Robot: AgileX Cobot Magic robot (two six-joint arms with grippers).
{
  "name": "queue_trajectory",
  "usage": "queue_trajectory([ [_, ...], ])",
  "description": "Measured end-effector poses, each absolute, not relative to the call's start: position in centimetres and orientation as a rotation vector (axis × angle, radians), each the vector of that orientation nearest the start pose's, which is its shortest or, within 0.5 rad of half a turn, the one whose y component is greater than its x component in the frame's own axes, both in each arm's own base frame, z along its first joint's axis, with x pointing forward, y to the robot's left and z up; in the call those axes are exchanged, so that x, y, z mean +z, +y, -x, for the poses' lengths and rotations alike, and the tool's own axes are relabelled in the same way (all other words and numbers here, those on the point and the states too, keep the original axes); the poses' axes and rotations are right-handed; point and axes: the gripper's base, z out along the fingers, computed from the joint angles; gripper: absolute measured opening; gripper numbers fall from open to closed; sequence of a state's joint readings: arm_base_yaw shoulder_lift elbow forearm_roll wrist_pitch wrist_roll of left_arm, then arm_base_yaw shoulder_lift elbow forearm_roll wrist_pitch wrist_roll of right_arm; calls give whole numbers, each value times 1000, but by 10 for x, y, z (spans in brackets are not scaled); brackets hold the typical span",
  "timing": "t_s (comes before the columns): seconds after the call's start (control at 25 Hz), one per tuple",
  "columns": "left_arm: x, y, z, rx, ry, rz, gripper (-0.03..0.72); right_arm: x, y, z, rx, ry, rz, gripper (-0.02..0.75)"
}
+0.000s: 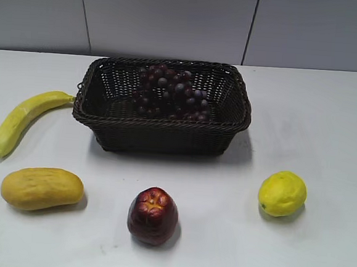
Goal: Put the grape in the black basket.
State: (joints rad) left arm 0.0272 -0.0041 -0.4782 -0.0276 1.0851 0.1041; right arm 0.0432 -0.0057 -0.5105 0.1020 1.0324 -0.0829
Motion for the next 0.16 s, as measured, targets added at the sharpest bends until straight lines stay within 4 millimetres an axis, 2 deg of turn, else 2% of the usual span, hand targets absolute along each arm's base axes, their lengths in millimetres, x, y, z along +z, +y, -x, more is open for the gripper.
queue_trajectory([
  [0.16, 269, -2, 4, 47, 2085, -82, 227, 283, 8, 6, 97, 1993, 130, 589],
])
